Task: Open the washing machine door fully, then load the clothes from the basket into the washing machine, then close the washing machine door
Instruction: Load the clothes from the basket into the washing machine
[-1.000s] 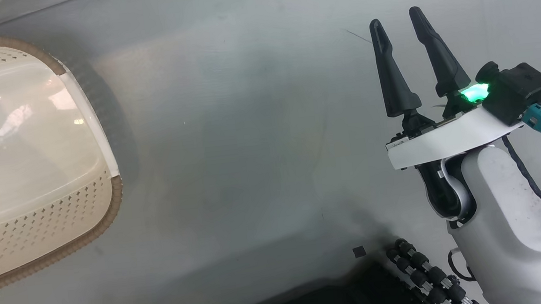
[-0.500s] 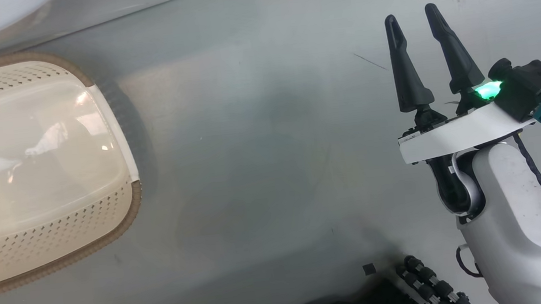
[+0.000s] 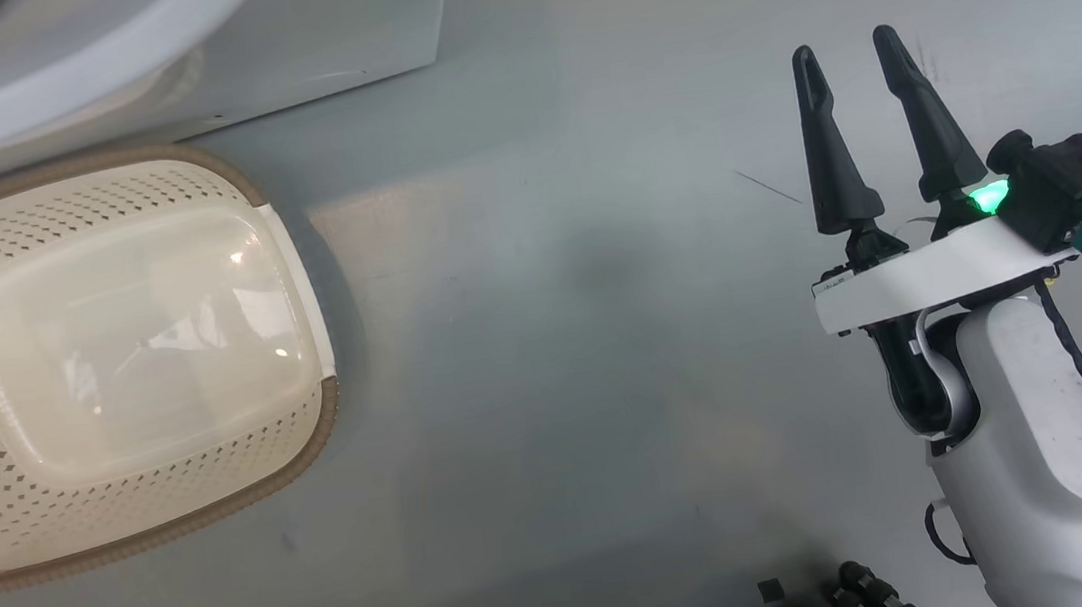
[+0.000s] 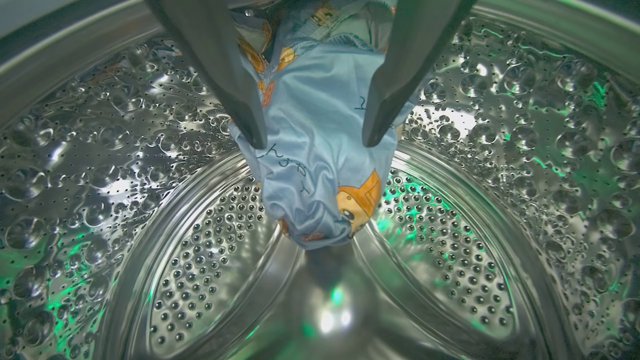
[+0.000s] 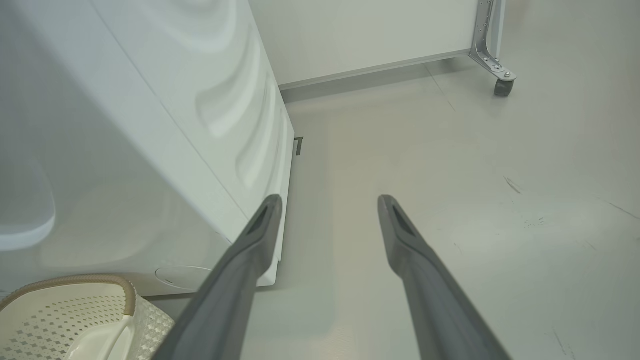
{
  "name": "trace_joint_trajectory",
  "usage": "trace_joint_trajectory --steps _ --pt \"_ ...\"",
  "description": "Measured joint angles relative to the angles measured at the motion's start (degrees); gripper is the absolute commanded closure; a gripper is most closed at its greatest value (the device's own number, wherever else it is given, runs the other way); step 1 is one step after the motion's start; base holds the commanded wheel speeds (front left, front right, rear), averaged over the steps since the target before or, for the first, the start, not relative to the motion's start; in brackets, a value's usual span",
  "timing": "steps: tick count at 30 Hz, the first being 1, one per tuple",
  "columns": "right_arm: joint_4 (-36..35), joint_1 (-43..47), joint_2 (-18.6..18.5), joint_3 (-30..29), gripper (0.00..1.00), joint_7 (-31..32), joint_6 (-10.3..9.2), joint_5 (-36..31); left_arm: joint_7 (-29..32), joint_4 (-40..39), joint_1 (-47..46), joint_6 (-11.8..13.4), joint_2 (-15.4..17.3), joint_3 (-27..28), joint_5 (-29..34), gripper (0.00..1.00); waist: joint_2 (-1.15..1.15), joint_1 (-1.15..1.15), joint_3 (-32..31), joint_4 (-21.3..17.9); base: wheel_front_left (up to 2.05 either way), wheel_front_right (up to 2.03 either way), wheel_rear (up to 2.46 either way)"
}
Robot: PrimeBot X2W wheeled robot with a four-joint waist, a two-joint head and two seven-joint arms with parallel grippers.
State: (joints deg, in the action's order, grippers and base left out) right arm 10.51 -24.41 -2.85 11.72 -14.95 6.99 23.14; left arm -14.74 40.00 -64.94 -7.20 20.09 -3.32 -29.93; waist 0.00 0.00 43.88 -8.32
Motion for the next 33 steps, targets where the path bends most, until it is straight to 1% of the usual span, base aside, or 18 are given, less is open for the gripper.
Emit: trace_joint_trajectory --steps 9,13,17,19,28,33 --pt "1.0 1.5 0.0 -0.4 0.0 0.0 0.0 -0.6 0.0 -3.1 4.4 0.0 -1.1 2.5 -0.2 0.0 0.0 0.0 -4.2 1.3 0.0 0.0 0.0" --pt "1.6 2.0 0.0 -0.7 0.0 0.0 0.0 -0.6 0.0 -4.4 9.0 0.0 -1.7 3.7 -0.2 0.0 0.0 -0.01 -6.8 1.9 0.0 0.0 0.0" --pt "2.0 3.5 0.0 -0.9 0.0 0.0 0.0 -1.1 0.0 -5.7 12.7 0.0 -3.3 4.8 -0.2 0.0 0.0 -0.01 -9.0 2.3 0.0 0.0 0.0" --pt "2.2 4.1 0.0 -1.0 0.0 0.0 0.0 -1.1 0.0 -6.5 14.6 0.0 -3.3 4.8 0.5 0.0 0.0 -0.01 -10.0 2.5 0.0 0.0 0.0" --pt "2.6 6.3 0.0 -1.2 0.0 0.0 0.0 -1.1 0.0 -12.2 23.0 0.0 -5.2 7.4 1.4 0.0 0.0 -0.01 -15.0 3.2 0.0 0.0 0.0" --pt "2.9 6.5 0.0 -1.2 0.0 0.0 0.0 -1.1 0.0 -15.0 27.6 0.0 -6.7 8.8 3.1 0.0 0.0 -0.01 -17.3 3.6 0.0 0.0 0.0"
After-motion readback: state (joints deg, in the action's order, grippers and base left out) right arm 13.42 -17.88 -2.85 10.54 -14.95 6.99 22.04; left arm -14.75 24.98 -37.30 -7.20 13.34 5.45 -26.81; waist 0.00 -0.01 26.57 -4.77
